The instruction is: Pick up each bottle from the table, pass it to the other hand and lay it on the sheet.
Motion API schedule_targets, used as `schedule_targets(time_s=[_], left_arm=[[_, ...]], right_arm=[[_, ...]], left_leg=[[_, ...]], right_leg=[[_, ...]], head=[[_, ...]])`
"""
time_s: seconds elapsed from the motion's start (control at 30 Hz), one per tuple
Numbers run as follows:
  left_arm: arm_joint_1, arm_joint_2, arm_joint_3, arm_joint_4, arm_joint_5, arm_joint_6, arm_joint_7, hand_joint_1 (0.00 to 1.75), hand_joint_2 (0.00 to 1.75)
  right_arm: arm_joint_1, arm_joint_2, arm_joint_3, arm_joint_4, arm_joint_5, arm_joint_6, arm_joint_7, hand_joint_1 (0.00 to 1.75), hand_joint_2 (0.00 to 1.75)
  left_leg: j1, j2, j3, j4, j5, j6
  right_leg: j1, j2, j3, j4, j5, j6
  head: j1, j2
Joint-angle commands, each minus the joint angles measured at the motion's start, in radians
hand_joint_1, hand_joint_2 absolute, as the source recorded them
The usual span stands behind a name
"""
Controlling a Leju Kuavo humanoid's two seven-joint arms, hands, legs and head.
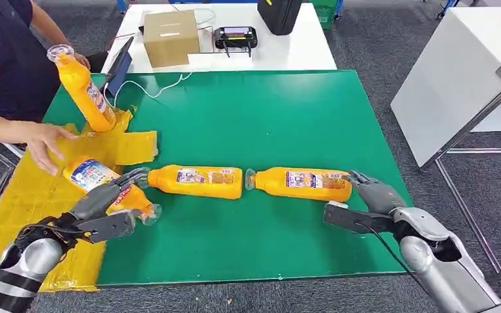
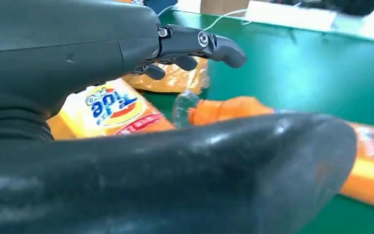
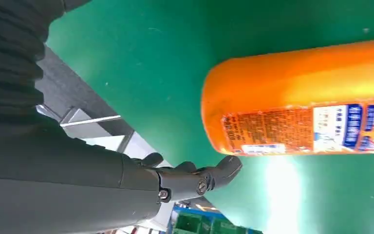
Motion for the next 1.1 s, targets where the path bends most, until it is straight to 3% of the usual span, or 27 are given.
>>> schedule_targets(time_s=[0.03, 0.17, 0.4, 0.83, 0.97, 1.1], left_arm=[[0.098, -0.119, 0.105, -0.156, 0.189, -0.081, 0.009, 0.0, 0.0], [0.154, -0.108, 0.089, -0.229, 0.171, -0.062, 0.004, 0.0, 0.0], [0.127, -0.145, 0.085, -0.229, 0.202, -0.072, 0.005, 0.0, 0.0], [0.071, -0.149, 0.052, -0.216, 0.227, -0.082, 0.017, 0.0, 0.0], [0.021, -0.164, 0.03, -0.23, 0.253, -0.094, 0.08, 0.0, 0.0], [0.021, -0.151, 0.019, -0.203, 0.262, -0.089, 0.042, 0.0, 0.0]], right_arm=[[-0.02, 0.08, -0.033, 0.121, 0.109, -0.064, -0.041, 0.0, 1.75], [-0.033, 0.182, -0.068, 0.08, 0.262, -0.163, -0.002, 0.0, 1.75], [-0.094, 0.242, -0.051, 0.141, 0.277, -0.122, 0.003, 0.0, 1.75], [-0.149, 0.269, 0.004, 0.305, 0.226, -0.094, -0.021, 0.0, 1.75], [-0.18, 0.274, 0.026, 0.345, 0.216, -0.067, 0.007, 0.0, 1.75], [-0.206, 0.253, 0.062, 0.466, 0.269, -0.082, -0.011, 0.0, 1.75]], left_leg=[[0.001, 0.001, 0.004, -0.001, -0.002, 0.0], [0.001, 0.003, 0.007, -0.001, -0.003, -0.001], [0.001, 0.002, 0.003, 0.0, -0.001, -0.001], [0.002, -0.001, 0.005, 0.0, -0.001, -0.001], [0.002, -0.001, 0.002, 0.001, 0.0, -0.001], [0.001, -0.001, 0.005, -0.001, 0.0, -0.001]], right_leg=[[0.001, 0.004, 0.004, -0.002, -0.001, -0.001], [0.0, 0.009, 0.007, -0.002, -0.001, -0.002], [0.001, 0.006, 0.003, -0.001, 0.0, -0.002], [0.001, 0.004, 0.006, -0.001, -0.001, -0.002], [0.001, 0.003, 0.003, 0.001, -0.001, -0.002], [0.001, 0.004, 0.006, -0.002, 0.0, -0.001]], head=[[0.001, 0.0], [0.001, 0.0], [0.001, 0.0], [0.0, 0.0], [0.001, 0.0], [0.001, 0.0]])
